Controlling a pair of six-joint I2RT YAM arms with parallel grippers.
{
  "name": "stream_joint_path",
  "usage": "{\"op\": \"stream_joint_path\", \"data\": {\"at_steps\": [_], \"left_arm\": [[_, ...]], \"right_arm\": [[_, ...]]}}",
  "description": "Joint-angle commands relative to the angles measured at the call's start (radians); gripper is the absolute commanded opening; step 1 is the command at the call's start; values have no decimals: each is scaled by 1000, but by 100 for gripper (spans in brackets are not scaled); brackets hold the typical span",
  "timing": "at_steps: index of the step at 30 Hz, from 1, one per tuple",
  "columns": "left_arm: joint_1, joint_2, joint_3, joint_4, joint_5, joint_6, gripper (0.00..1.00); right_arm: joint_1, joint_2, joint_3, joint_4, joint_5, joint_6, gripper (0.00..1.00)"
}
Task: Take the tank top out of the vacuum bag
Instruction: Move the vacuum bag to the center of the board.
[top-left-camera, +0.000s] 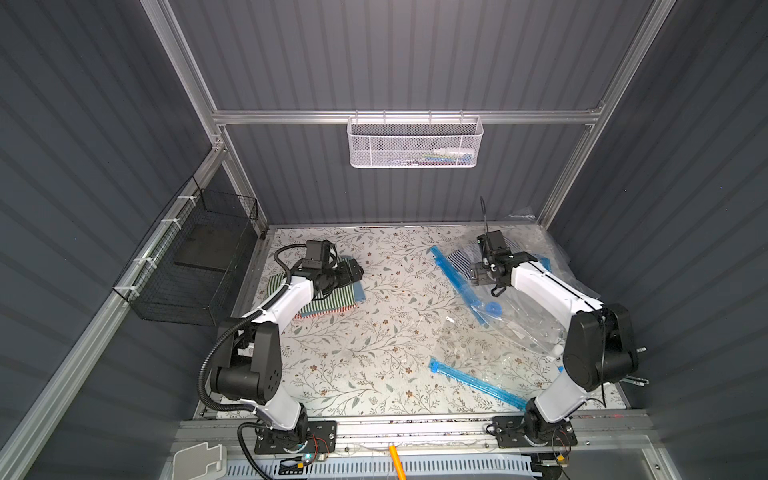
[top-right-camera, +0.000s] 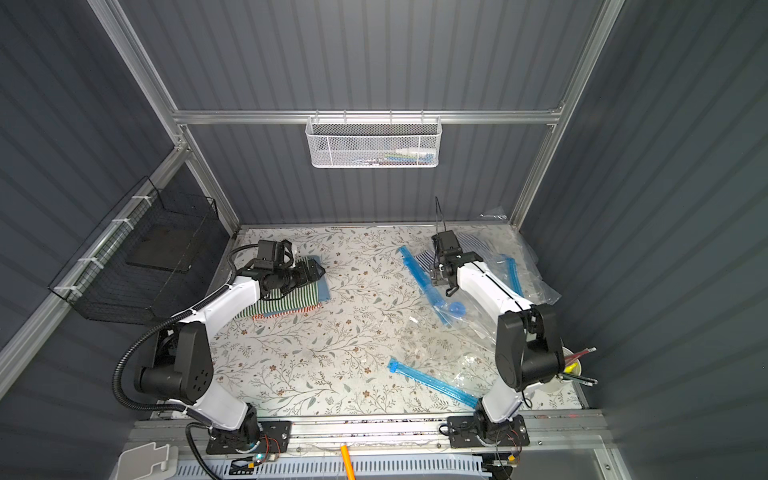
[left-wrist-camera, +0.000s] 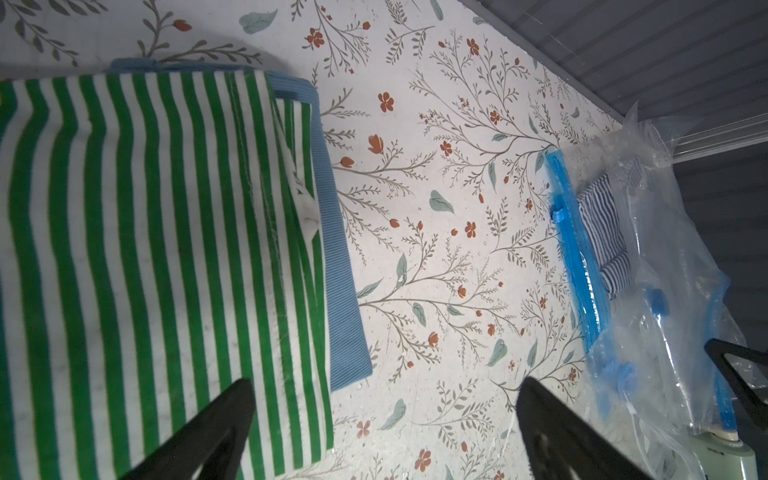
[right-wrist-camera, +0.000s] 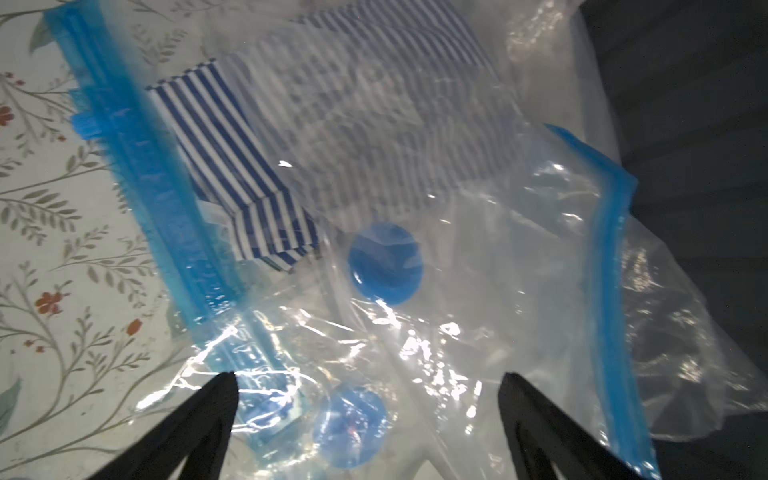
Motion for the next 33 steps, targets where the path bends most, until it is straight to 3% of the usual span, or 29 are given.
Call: {"op": "stream_joint_path", "data": {"at_steps": [1,6,9,21,33], "left_arm": [[-7,0,24,-28,-11,12,100],[-7,-25,2,-26,-35,9,100],[-7,-27,-4,-30,-32,9,100],[-7,-36,-31,-25,-19,18,100],[-7,-39,-44,-7,0,10,100]], "right_arm": [[50,58,54,17,-87,-13,99],[106,166,141,50,-231,-16,92],[134,250,213,41,-243,-10,86],[152,484,454,-88,-52,-30,70],[118,507,424,-89,29,-27,63]]}}
